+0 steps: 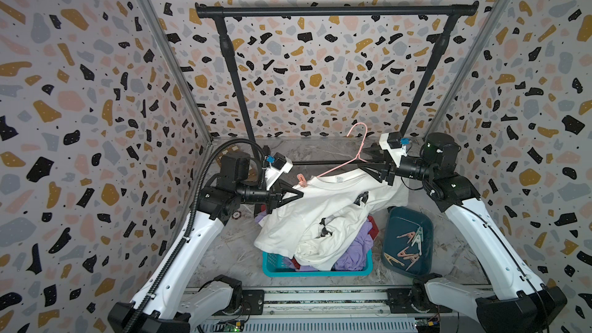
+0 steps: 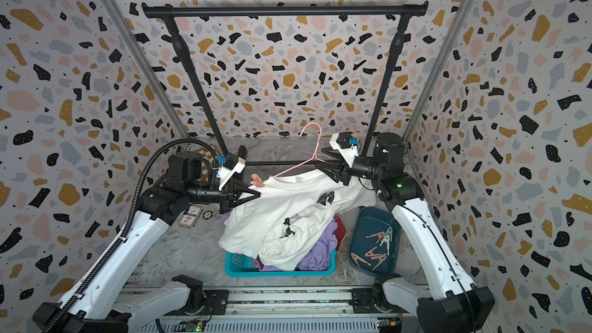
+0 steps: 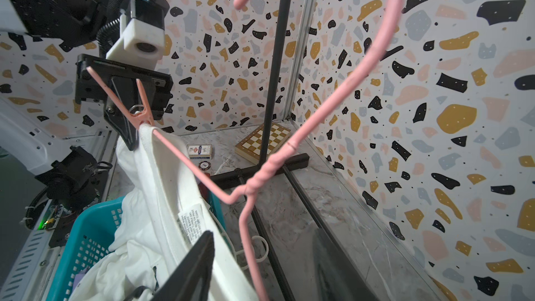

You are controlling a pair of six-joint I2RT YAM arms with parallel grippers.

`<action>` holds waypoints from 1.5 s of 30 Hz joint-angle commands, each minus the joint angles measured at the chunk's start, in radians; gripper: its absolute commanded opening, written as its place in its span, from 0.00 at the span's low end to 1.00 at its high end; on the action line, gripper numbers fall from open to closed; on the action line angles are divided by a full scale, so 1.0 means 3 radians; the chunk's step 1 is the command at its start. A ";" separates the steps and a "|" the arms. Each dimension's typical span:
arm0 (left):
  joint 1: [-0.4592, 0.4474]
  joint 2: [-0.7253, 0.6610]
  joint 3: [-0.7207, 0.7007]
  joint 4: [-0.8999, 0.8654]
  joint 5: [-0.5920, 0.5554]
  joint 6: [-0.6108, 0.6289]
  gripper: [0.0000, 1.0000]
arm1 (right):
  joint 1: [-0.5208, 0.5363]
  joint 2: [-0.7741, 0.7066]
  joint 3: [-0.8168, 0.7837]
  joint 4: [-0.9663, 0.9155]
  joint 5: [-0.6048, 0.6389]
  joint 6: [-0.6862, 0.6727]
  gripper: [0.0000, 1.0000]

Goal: Use clothespins to secure the t-shirt on both sides of the hanger
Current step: Adjust the hanger.

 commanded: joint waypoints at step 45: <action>0.0014 -0.0088 0.0519 0.0522 -0.1109 -0.1654 0.92 | 0.1104 0.0101 0.0750 -0.0245 0.2683 0.0559 0.00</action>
